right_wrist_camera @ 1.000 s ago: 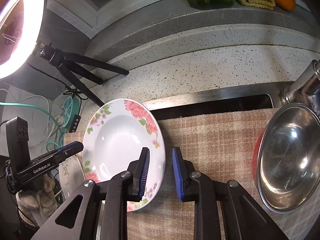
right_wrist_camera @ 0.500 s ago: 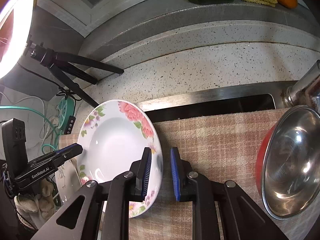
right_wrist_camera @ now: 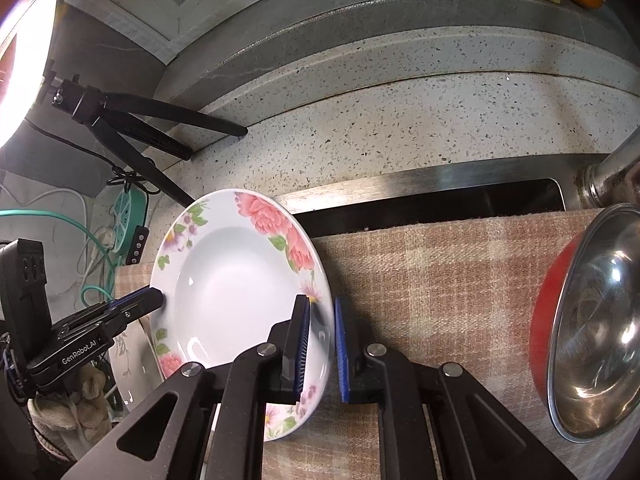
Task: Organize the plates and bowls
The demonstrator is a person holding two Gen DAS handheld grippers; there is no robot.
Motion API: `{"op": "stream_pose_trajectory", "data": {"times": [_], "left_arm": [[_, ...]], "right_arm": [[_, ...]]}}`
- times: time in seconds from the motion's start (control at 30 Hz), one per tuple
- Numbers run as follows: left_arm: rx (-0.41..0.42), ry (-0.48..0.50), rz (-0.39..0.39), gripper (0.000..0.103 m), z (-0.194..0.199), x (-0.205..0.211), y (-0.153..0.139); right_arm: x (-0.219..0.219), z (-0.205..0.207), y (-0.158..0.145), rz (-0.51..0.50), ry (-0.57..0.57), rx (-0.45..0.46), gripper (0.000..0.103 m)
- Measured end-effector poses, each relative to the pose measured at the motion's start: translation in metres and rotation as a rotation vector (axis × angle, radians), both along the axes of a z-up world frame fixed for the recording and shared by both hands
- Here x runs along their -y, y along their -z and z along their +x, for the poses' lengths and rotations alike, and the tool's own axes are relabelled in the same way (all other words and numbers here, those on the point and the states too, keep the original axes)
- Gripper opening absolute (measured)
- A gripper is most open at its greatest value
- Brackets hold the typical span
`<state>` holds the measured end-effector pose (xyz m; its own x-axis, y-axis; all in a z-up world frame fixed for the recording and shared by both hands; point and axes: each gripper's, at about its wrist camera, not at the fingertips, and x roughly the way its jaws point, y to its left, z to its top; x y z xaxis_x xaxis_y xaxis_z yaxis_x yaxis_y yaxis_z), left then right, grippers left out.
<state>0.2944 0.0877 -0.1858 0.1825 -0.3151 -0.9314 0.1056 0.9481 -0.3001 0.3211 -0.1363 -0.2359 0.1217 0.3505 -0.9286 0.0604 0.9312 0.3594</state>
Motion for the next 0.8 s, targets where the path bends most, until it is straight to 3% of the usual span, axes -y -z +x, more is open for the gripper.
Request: {"op": "stream_pose_trajectory", "data": {"times": [0.8], "left_arm": [[-0.02, -0.047, -0.024, 0.009, -0.0004, -0.0034, -0.0005]], "right_arm": [[0.0038, -0.0025, -0.0011, -0.013, 0.053, -0.025, 0.01]]}}
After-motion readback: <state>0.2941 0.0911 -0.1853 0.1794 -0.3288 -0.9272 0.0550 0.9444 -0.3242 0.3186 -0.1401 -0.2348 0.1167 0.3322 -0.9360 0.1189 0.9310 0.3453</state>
